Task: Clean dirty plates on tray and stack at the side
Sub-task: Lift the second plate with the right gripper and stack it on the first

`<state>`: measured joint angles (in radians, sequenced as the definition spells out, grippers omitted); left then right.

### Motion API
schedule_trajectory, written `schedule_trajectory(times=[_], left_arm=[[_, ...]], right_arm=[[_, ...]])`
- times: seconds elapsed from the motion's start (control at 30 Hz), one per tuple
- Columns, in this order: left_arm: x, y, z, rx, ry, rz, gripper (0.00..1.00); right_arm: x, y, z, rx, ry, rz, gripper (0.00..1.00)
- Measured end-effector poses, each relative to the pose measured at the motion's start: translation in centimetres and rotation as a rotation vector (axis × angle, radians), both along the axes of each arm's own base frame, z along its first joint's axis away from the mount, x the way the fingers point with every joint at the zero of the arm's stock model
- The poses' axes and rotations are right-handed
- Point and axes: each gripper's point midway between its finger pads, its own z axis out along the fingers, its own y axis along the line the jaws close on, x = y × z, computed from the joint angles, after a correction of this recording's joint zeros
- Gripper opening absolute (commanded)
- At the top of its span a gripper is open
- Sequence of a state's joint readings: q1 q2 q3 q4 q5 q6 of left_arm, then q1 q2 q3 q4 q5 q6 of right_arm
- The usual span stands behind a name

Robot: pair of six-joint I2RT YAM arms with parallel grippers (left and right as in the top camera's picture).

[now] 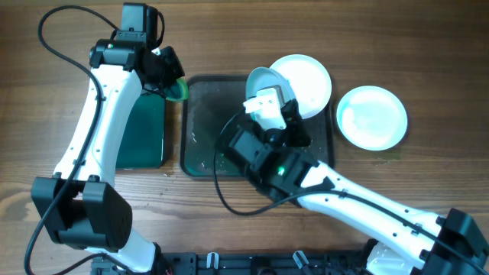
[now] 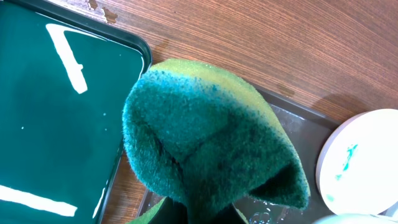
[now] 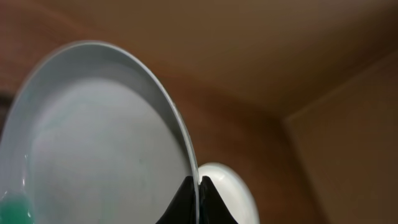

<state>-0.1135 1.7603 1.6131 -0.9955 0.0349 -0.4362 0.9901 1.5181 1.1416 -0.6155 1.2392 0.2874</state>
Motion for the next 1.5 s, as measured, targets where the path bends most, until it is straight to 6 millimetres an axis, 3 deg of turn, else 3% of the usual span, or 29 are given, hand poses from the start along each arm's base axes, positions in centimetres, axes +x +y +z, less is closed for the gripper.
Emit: schedule_trajectory(times=[0.23, 0.5, 0.67, 0.77, 1.03, 1.1, 1.27, 1.5], left_arm=[[0.0, 0.0, 0.0, 0.0, 0.0, 0.0, 0.04], [0.0, 0.0, 0.0, 0.0, 0.0, 0.0, 0.04], [0.0, 0.0, 0.0, 0.0, 0.001, 0.0, 0.04], [-0.2, 0.0, -0.1, 0.001, 0.008, 0.0, 0.04], [-0.5, 0.0, -0.2, 0.002, 0.02, -0.002, 0.04], [-0.5, -0.1, -0.2, 0.003, 0.022, -0.004, 0.04], [-0.6, -1.0, -0.2, 0.003, 0.021, -0.026, 0.04], [-0.7, -1.5, -0.2, 0.003, 0.022, -0.037, 0.04]], right_arm=[[-0.7, 1.4, 3.3, -0.09, -0.128, -0.005, 0.04], [-0.7, 1.6, 3.1, -0.128, -0.098, 0.019, 0.04], [-0.7, 2.1, 1.3, -0.11, -0.017, 0.077, 0.04], [-0.7, 2.0, -0.8, -0.052, 0.071, 0.102, 0.04], [1.0, -0.7, -6.9, 0.387, 0.382, 0.032, 0.04], [1.8, -2.1, -7.2, 0.524, 0.439, 0.006, 0.04], [3.1, -8.5, -7.0, 0.845, 0.524, -0.113, 0.04], [2.5, -21.6, -8.0, 1.028, 0.478, -0.435, 0.04]])
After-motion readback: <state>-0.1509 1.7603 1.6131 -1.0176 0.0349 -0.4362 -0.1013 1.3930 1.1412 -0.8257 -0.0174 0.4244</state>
